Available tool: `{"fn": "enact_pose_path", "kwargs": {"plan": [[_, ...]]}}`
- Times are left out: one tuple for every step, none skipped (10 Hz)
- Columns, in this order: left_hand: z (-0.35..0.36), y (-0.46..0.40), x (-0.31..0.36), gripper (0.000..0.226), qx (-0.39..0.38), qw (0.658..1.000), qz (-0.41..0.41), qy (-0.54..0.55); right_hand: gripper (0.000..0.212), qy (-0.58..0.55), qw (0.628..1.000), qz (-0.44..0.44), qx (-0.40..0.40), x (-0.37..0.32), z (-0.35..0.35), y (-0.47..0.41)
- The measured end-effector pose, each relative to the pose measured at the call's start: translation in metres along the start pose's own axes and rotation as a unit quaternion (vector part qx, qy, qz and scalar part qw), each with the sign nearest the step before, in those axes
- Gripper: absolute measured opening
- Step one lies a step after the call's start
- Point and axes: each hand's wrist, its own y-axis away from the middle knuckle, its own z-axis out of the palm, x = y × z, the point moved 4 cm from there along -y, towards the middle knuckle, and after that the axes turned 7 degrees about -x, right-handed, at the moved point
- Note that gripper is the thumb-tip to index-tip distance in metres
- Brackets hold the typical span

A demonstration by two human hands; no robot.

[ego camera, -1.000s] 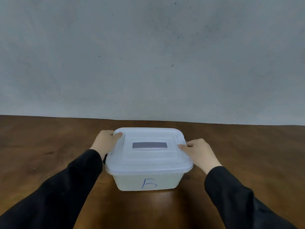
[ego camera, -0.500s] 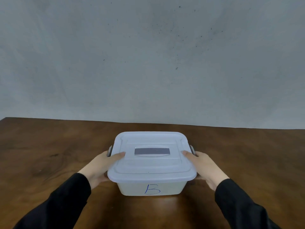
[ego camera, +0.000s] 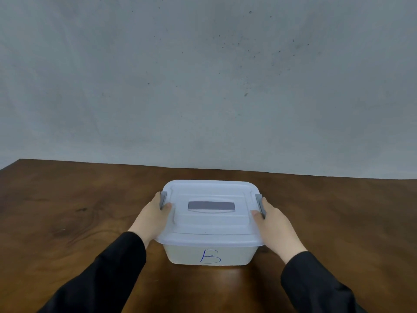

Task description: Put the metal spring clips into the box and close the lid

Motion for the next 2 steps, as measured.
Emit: {"fn": "enact_pose_path", "kwargs": {"plan": [[-0.001, 0.005, 0.006, 0.060, -0.008, 1.000, -0.012, 0.017, 0.060, -0.039, 0.999, -0.005, -0.008, 0.002, 0.000, 0.004], [-0.012, 0.015, -0.001, 0.067, 0.042, 0.994, -0.023, 0.101, 0.062, -0.121, 0.990, -0.033, 0.061, 0.004, -0.019, 0.014]]}}
